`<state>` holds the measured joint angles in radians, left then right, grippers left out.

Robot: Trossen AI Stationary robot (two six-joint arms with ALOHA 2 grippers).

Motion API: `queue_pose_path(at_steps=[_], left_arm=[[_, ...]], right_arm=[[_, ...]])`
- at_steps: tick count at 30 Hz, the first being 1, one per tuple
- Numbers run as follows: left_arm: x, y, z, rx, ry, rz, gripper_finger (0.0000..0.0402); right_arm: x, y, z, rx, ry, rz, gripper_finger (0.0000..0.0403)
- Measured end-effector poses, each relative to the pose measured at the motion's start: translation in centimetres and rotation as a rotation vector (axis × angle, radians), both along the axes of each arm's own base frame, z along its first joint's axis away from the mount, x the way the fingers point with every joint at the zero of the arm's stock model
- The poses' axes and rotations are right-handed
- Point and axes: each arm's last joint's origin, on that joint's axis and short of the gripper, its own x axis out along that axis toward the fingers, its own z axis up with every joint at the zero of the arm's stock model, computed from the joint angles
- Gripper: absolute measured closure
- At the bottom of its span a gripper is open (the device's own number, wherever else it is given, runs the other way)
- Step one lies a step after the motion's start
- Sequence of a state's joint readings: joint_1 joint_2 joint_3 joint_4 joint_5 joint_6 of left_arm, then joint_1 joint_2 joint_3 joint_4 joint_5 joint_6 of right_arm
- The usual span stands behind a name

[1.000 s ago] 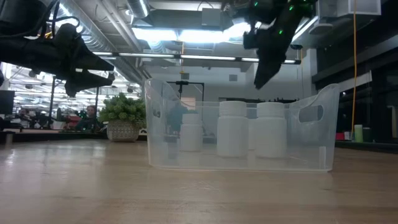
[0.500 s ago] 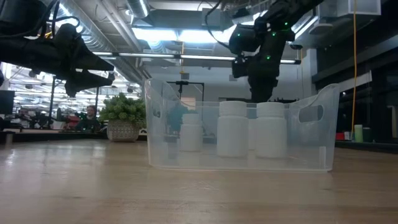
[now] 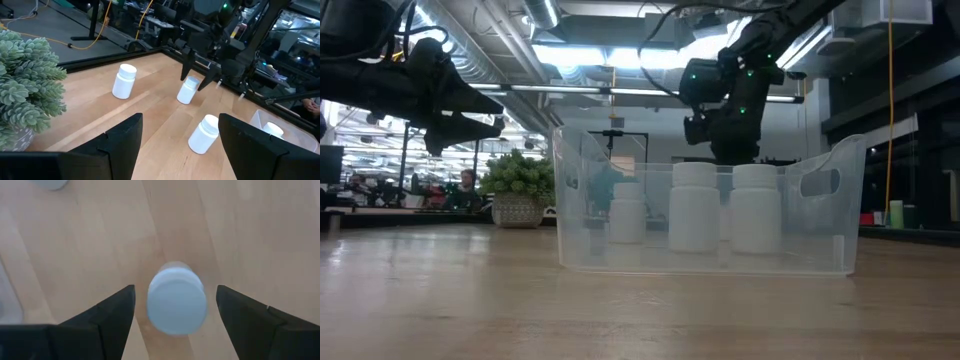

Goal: Pick and place pill bottles into a basket
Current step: Put the white medicine bottle into the transparent bin

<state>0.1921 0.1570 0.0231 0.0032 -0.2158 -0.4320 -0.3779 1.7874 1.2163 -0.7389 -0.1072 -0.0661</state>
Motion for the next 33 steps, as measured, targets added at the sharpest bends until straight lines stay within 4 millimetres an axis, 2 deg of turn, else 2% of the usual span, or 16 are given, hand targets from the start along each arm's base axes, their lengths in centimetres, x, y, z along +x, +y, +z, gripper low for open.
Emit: queue_pose_path(at_steps=[11,23,33], left_arm=[[0.0,0.0,0.0,0.0,0.0,0.0,0.0148],[0.0,0.0,0.0,0.0,0.0,0.0,0.0148],[0.0,0.0,0.0,0.001,0.001,-0.001,0.0148]], right_arm=[[0.32,-0.13,-0.11,-0.016,-0.024,0.021,0.0134],[0.09,-0.03,-0.08,-0.003,-0.002,0.016,0.0248],[0.45,0.7,0.45,0.032,0.003,0.017,0.0246]])
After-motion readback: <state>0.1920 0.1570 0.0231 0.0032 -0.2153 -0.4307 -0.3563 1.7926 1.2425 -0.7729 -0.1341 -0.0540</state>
